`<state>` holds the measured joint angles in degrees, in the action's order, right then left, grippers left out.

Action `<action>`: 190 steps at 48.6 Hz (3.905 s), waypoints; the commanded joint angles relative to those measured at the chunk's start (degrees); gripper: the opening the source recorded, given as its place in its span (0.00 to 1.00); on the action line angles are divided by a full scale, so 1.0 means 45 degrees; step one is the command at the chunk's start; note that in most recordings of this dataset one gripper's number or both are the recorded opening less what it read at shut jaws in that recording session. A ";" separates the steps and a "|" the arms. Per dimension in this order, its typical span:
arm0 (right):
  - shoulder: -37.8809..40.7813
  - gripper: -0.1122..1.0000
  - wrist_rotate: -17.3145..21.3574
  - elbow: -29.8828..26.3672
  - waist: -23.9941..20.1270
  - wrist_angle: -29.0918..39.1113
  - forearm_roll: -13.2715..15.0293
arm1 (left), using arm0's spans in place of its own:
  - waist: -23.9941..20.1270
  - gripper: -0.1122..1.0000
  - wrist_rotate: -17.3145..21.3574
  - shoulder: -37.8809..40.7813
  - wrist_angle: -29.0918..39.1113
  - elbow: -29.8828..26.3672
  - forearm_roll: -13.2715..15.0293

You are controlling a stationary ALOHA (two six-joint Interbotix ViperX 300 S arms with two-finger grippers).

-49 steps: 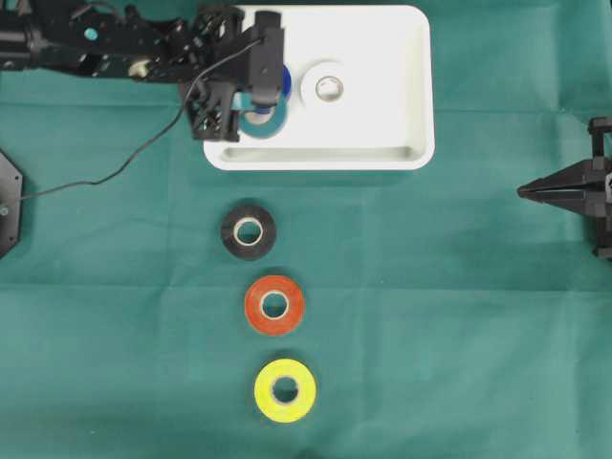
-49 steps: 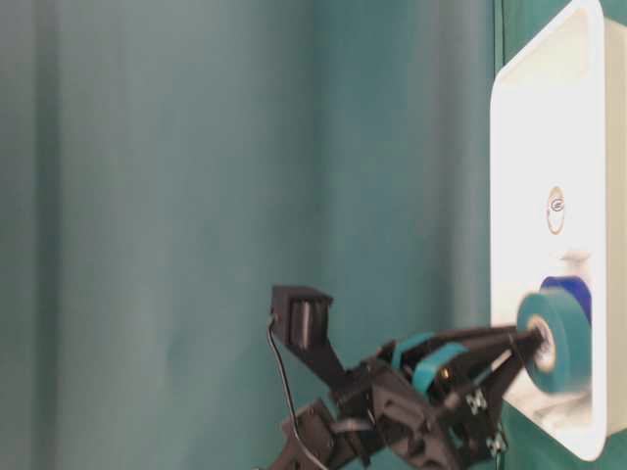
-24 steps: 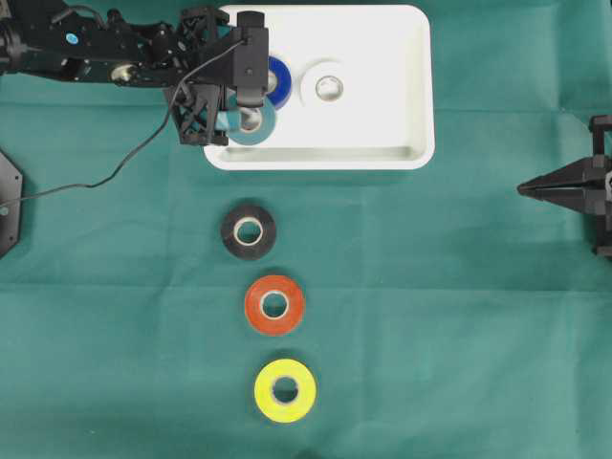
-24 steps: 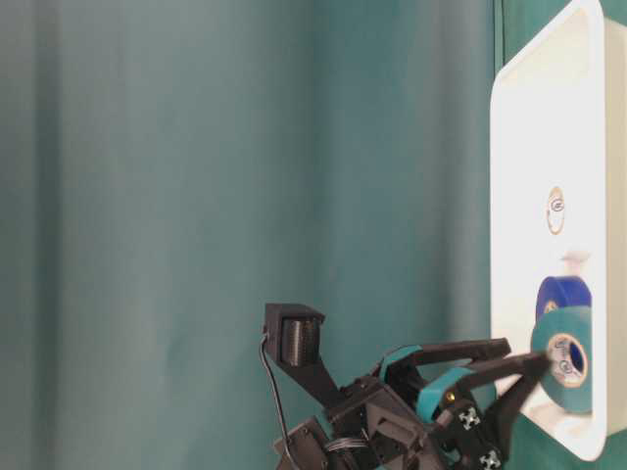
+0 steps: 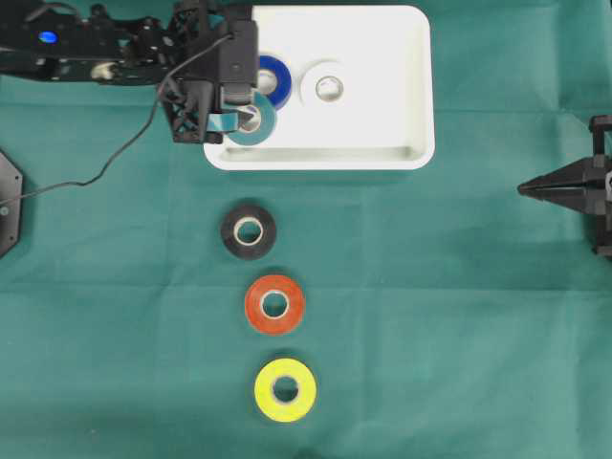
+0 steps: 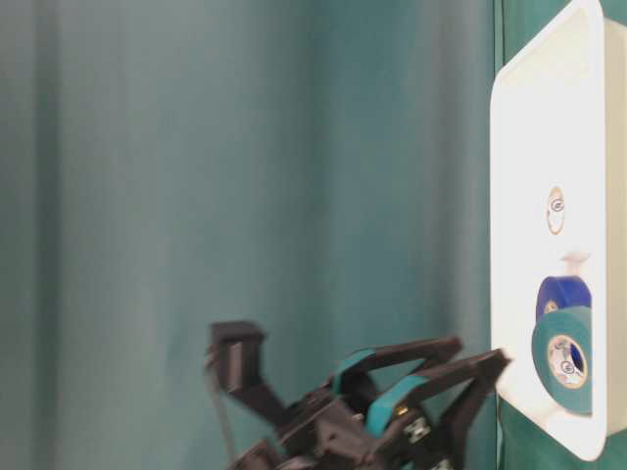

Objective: Put the tape into the white case with the left arm.
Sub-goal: 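Open the left gripper and withdraw it to the left, then reach the left gripper down over the black tape roll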

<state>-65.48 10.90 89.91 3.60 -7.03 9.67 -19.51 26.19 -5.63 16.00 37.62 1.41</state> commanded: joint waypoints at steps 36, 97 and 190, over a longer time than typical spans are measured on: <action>0.0059 0.02 0.0000 -0.0137 0.0020 -0.0137 0.0020 | 0.1465 0.96 -0.1094 -0.6016 0.1074 0.3555 0.0039; 0.0059 0.02 0.0000 -0.0117 0.0039 -0.0117 0.0020 | 0.5488 0.95 -0.4785 -1.0684 0.1465 0.6660 -0.0020; 0.0039 0.02 0.0000 -0.0078 0.0098 -0.0176 0.0020 | 0.5586 0.94 -0.2285 0.1738 -0.0742 0.0742 -0.0039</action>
<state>-65.65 10.81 90.18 3.87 -7.12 9.67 5.98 15.91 2.55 12.92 41.92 1.32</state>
